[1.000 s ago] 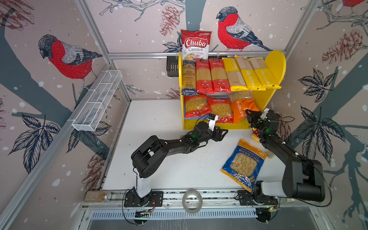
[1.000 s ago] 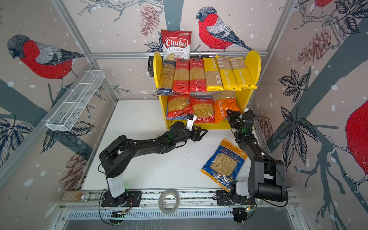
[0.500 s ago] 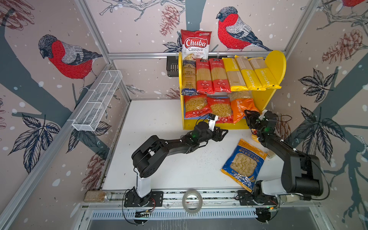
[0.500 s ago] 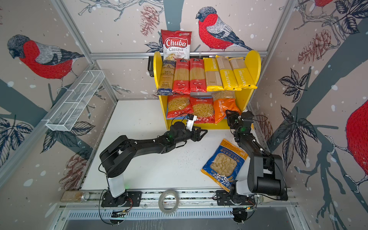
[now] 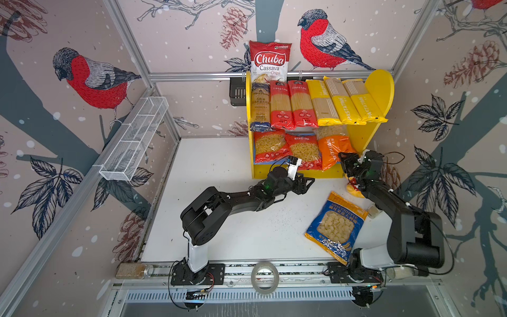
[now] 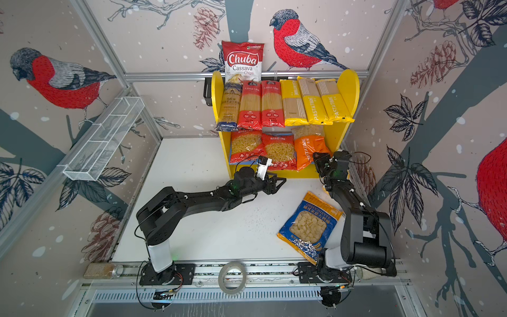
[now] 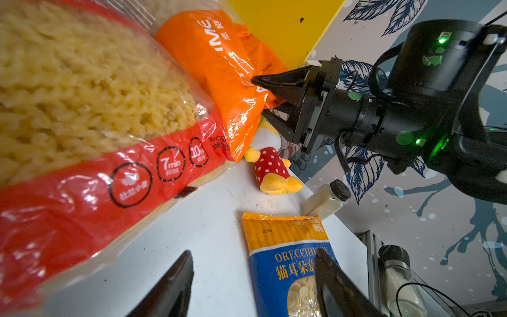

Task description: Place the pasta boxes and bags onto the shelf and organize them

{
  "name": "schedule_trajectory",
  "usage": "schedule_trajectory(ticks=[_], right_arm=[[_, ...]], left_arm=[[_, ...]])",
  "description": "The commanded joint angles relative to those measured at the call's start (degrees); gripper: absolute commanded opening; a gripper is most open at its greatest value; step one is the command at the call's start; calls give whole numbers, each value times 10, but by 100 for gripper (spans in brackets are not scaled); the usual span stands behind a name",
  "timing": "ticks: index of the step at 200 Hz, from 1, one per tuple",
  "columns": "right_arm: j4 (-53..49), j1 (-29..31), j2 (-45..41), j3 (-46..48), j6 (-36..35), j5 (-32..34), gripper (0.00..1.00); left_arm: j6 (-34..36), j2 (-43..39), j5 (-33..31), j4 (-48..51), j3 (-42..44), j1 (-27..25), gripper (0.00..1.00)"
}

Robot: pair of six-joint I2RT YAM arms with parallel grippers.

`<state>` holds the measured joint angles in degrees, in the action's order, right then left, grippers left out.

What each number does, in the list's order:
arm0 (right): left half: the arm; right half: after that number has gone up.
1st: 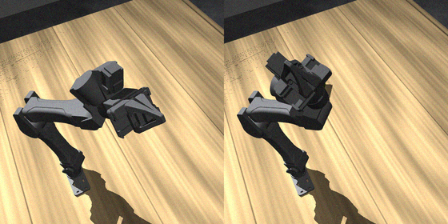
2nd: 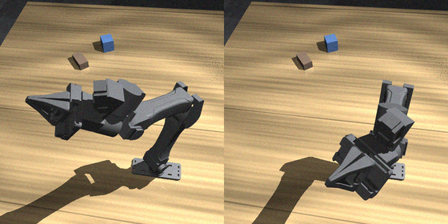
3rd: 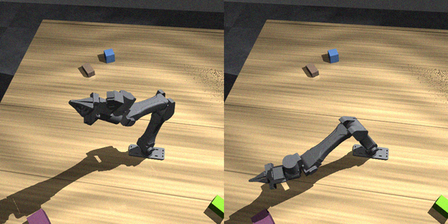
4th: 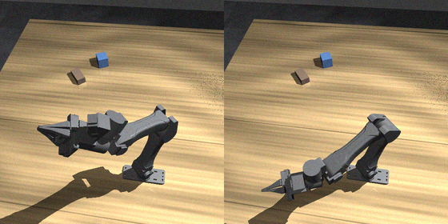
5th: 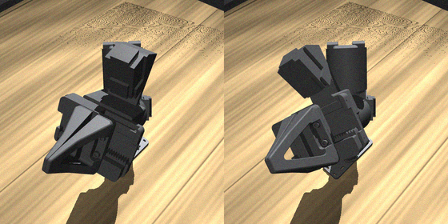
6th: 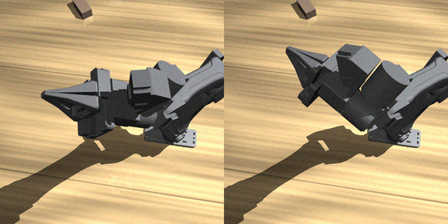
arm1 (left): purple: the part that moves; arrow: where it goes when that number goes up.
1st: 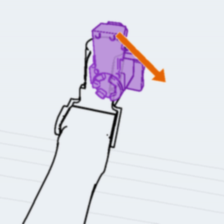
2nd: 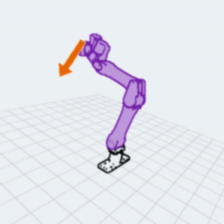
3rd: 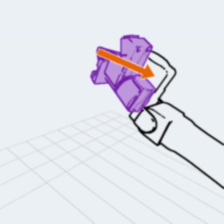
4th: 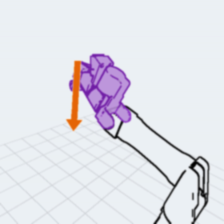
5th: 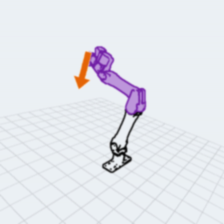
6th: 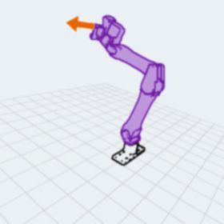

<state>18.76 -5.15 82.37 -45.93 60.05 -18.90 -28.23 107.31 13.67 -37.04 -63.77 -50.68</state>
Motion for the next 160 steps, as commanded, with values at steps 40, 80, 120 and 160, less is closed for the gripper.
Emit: schedule_trajectory(ticks=[40,80,120,160], right_arm=[[-174,0,-146,35,-132,50,62],[-314,-4,-198,57,-175,41,72],[-415,32,-259,124,-159,131,74],[-406,77,-257,191,-124,188,73]], left_arm=[[5,-10,7,-11,11,1,69],[4,3,41,28,-5,-14,70],[6,22,37,67,-6,-60,71],[-26,40,40,66,10,-79,71]])
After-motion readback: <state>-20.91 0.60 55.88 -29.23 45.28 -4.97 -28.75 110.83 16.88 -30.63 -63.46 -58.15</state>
